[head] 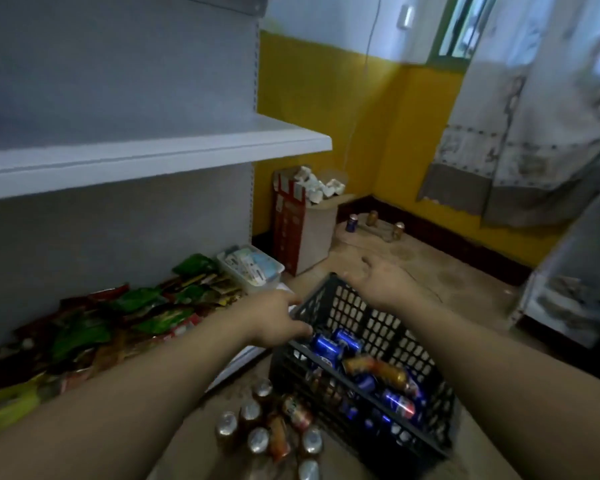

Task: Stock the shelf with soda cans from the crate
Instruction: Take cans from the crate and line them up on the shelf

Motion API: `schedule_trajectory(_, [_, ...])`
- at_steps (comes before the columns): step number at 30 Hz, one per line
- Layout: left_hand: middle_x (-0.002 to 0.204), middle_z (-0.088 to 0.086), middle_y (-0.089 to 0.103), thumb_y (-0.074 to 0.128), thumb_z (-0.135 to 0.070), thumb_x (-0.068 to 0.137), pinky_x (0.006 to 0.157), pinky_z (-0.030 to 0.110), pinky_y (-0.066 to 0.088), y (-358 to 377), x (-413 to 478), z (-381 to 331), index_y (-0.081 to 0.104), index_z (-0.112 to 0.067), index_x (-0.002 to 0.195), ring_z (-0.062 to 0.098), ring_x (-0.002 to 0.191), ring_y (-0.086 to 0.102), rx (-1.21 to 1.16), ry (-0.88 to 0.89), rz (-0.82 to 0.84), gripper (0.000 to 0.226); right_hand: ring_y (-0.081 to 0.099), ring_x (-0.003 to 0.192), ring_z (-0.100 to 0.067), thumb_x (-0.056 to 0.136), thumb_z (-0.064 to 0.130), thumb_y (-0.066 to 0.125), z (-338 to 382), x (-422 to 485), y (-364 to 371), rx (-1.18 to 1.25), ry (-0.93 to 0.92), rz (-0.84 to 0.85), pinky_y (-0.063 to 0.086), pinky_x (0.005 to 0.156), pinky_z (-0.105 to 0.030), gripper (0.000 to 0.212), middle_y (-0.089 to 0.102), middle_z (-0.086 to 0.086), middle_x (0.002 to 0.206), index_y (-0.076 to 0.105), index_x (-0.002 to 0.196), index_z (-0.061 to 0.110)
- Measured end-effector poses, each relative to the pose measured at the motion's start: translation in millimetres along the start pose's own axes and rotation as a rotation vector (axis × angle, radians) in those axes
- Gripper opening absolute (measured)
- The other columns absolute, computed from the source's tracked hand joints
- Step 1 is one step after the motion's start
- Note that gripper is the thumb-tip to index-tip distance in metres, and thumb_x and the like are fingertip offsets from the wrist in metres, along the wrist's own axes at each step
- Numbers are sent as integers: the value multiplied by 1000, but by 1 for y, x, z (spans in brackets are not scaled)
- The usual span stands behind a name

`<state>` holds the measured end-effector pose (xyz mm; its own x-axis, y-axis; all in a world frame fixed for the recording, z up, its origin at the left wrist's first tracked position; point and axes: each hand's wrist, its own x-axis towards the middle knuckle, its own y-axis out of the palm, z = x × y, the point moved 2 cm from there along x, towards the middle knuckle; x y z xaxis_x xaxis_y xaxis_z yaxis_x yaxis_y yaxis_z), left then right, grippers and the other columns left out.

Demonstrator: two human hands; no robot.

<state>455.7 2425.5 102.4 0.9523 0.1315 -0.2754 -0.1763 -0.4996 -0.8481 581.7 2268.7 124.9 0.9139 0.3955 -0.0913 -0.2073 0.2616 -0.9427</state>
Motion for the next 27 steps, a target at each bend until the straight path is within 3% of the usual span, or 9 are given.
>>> schedule_trajectory(4, [140,3,50,59,-54,82,101,33,42,71,78,-32,48,-23,136,22,123,49,48,34,147,64,56,110,-23,90,58,50,-107,24,49,62,200,92,47,93,-36,55,59,-4,127,48,132,21])
schedule_trajectory(6, [141,1,48,59,-57,79,103,35,40,109,122,-40,47,-27,137,21,125,48,70,41,238,67,54,117,-25,89,61,48,-155,38,79,77,283,155,46,95,-36,64,55,-5,134,44,138,20])
schedule_trajectory(8, [126,-1,60,58,-64,69,97,38,46,147,167,-40,57,-35,122,18,109,57,69,29,306,60,50,123,-26,90,63,46,-199,51,115,100,356,236,44,98,-36,71,49,-8,141,38,143,17])
schedule_trajectory(10, [110,-5,65,60,-62,68,90,38,49,182,206,-37,61,-35,112,15,98,59,62,10,370,51,56,111,-25,89,64,47,-236,63,154,158,405,299,47,88,-33,63,56,-10,129,47,133,18])
schedule_trajectory(14, [122,0,61,66,-47,80,86,29,48,244,274,-29,54,-28,128,18,104,58,86,-8,498,53,57,89,-21,93,53,51,-287,88,231,209,504,387,42,69,-29,55,61,-10,116,44,134,18])
schedule_trajectory(19, [130,0,56,67,-42,81,87,29,45,302,341,-7,45,-26,137,18,107,55,143,-9,647,62,57,107,-26,91,46,58,-314,139,318,374,603,428,46,84,-31,60,57,-13,126,41,137,11])
schedule_trajectory(23, [126,3,57,66,-38,84,76,26,41,323,373,9,41,-23,141,16,92,54,144,41,684,63,58,85,-25,93,40,58,-315,179,370,572,763,441,52,80,-38,37,58,-11,91,55,104,5])
schedule_trajectory(25, [126,3,59,64,-36,86,76,24,39,332,381,25,45,-24,138,16,94,55,139,34,665,57,56,98,-33,96,40,53,-307,193,388,666,865,486,50,86,-42,44,57,-14,101,51,120,3])
schedule_trajectory(27, [128,2,58,62,-36,87,79,22,38,341,385,42,51,-22,133,18,105,56,140,14,656,50,46,125,-38,100,42,43,-302,202,403,651,871,503,41,102,-41,56,47,-18,138,35,143,7])
